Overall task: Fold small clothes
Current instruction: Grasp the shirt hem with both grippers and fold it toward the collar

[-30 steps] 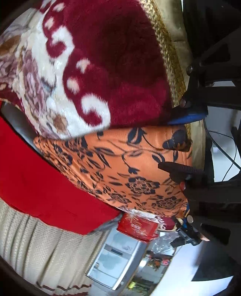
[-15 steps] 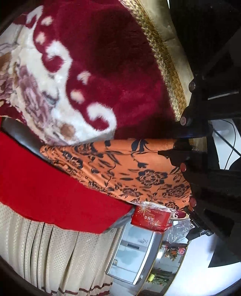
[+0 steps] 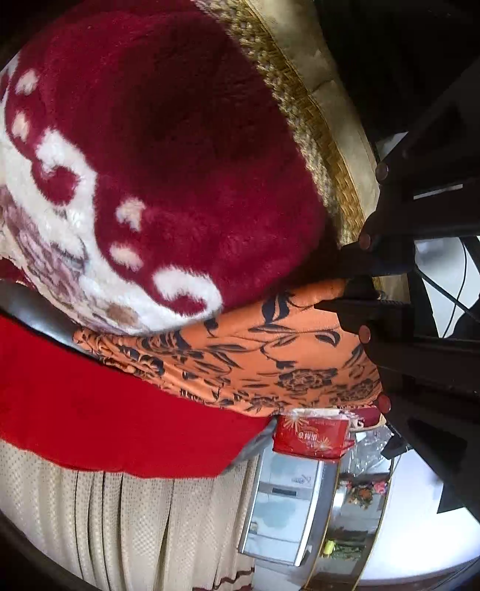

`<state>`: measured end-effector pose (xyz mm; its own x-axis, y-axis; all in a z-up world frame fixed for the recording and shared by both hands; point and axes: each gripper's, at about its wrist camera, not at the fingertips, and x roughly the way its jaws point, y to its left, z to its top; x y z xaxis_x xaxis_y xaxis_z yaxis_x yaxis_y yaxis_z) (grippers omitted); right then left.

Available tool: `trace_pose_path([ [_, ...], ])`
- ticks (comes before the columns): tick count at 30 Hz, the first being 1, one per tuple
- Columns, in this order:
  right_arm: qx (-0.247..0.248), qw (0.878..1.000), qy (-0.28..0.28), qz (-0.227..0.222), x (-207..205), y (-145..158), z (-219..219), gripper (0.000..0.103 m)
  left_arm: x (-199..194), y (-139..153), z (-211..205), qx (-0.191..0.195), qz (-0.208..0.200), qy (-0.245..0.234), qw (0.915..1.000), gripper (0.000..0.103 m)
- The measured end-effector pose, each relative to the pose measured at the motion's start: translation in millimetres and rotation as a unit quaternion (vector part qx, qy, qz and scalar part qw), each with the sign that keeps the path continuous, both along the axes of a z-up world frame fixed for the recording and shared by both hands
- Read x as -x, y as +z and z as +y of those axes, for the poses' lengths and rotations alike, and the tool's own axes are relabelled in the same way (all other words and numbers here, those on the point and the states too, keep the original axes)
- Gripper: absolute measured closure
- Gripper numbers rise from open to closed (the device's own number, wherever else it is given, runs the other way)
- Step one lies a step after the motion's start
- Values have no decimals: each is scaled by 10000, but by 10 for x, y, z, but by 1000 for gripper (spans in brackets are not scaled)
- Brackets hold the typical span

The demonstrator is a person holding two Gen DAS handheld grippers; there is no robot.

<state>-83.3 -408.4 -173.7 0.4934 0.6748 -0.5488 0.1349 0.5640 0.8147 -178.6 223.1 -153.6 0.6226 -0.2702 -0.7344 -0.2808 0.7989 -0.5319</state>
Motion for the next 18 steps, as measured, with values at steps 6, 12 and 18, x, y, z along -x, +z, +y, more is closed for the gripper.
trace_pose_path([
  [6, 3, 9990, -170, -404, 76, 257, -63, 94, -69, -43, 62, 5, 252, 63, 9997, 94],
  [12, -159, 9989, -205, -385, 32, 285, -43, 94, -124, 149, -3, -315, 45, -48, 9995, 94],
  [18, -349, 9989, -304, -76, -177, 133, -110, 94, -329, 219, 25, -312, 207, -72, 9993, 94],
])
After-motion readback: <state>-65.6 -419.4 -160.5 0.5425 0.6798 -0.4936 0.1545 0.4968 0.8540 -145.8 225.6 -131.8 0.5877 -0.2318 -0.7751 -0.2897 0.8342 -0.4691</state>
